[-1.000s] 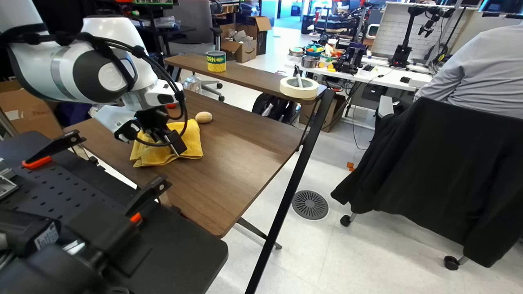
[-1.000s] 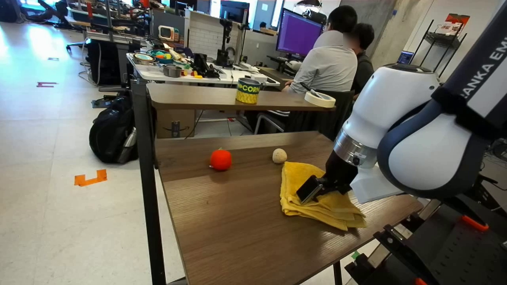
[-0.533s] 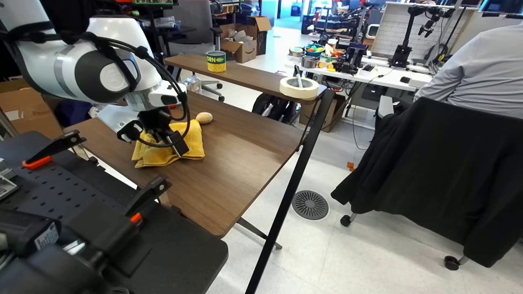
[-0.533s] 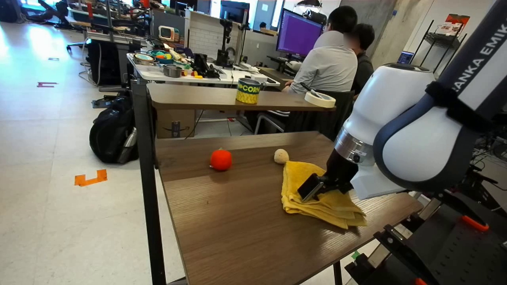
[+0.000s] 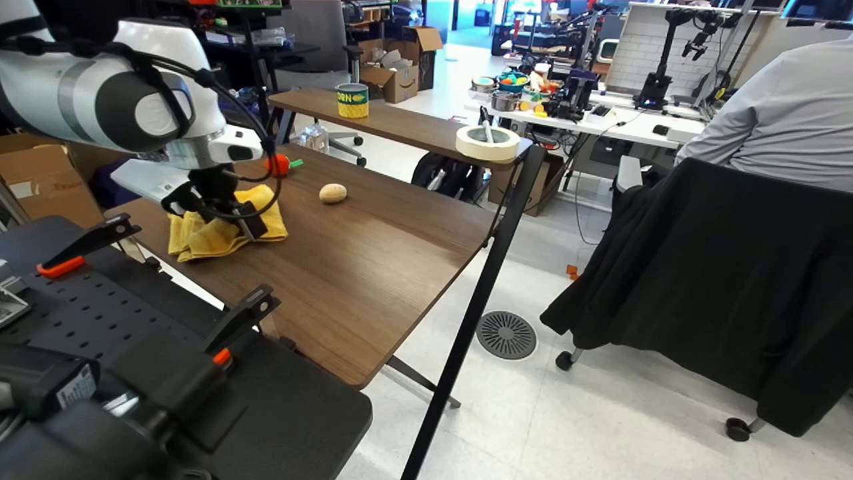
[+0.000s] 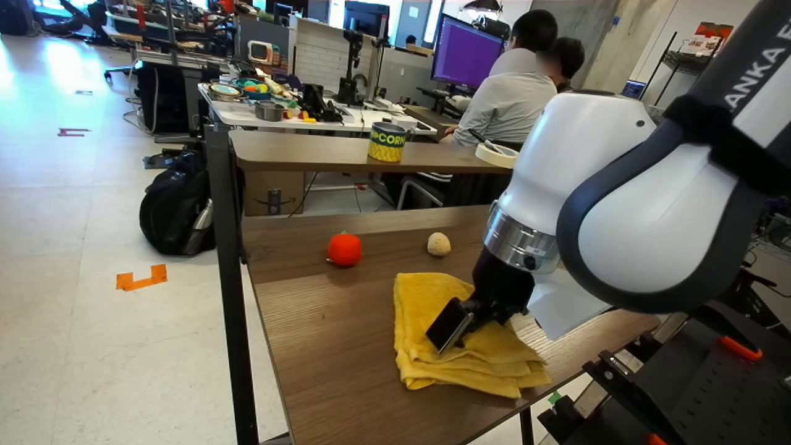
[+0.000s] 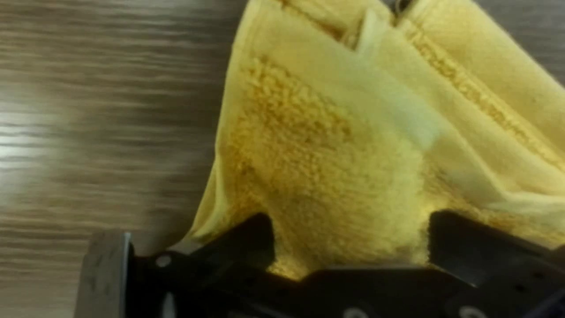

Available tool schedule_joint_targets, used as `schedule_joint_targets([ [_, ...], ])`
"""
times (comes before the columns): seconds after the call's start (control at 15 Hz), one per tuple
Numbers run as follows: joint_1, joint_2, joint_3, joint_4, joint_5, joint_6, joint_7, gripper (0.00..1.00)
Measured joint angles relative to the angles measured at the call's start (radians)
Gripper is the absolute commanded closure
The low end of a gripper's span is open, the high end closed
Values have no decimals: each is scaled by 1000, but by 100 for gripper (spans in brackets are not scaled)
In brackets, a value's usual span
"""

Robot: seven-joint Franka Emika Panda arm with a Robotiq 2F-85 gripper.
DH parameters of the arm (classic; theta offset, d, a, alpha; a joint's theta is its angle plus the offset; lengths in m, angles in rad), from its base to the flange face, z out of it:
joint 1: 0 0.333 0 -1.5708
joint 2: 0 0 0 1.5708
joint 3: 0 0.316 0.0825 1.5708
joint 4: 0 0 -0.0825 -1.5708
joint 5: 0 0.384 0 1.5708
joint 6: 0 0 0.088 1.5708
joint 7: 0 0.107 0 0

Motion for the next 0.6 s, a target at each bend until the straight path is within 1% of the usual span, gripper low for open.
schedule_joint_targets([
  [0.2,168,6,-26,10,0,3,35,0],
  [0.33,280,19,-62,34,1,7,73,0],
  [0.4,320,27,-79,51,3,7,92,0],
  [0.47,344,36,-89,70,9,6,107,0],
  [0.6,350,56,-96,115,34,6,124,0],
])
